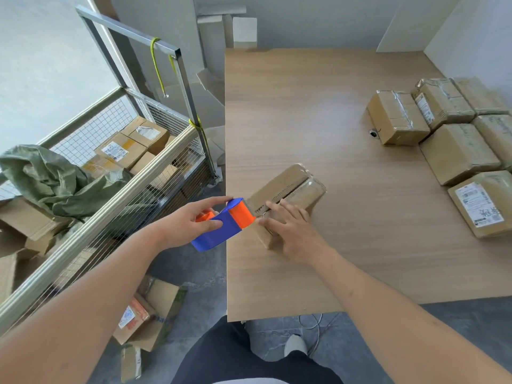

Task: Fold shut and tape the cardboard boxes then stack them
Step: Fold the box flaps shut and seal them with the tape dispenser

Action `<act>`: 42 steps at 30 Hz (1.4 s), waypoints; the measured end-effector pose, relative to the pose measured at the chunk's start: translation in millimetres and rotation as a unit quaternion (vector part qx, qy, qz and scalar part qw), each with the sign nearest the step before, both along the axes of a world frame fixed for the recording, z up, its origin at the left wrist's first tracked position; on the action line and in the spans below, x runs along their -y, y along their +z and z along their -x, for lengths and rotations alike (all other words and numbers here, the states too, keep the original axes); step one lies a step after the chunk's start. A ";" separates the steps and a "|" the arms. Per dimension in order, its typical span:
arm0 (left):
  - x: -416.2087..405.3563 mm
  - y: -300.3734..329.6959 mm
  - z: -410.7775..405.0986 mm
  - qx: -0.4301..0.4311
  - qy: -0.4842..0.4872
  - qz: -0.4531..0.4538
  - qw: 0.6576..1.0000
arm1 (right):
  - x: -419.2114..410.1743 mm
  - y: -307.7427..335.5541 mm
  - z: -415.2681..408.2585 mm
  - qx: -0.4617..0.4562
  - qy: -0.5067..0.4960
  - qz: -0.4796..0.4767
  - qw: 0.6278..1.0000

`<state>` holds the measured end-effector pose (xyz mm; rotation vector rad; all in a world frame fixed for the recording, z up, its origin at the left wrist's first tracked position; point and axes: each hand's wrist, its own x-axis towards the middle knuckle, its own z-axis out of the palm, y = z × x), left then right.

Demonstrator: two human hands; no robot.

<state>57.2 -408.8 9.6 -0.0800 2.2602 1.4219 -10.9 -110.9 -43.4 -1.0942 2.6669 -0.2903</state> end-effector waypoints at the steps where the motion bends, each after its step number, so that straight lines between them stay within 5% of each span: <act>1: 0.4 0.7 0.2 0.002 -0.002 0.001 1.000 | -4.5 0.8 0.6 0.014 0.006 0.023 1.000; 9: -6.1 7.4 -1.1 0.006 -0.048 0.000 0.999 | -3.8 10.6 -0.2 0.067 -0.019 0.095 0.993; 16: -19.4 11.8 -16.2 -0.018 -0.096 0.027 0.995 | -31.7 38.6 -2.7 0.126 0.016 0.066 0.990; 22: -36.8 19.2 -24.0 -0.076 -0.099 0.023 0.992 | -19.0 61.1 -22.3 0.316 -0.095 0.264 0.906; 29: -52.1 31.0 -32.8 -0.088 -0.097 0.013 0.991 | -13.1 61.9 -36.5 0.201 -0.116 0.315 0.921; 42: -82.0 22.4 -56.7 -0.112 -0.143 0.134 0.974 | -27.3 36.8 -61.2 0.267 -0.320 0.400 0.816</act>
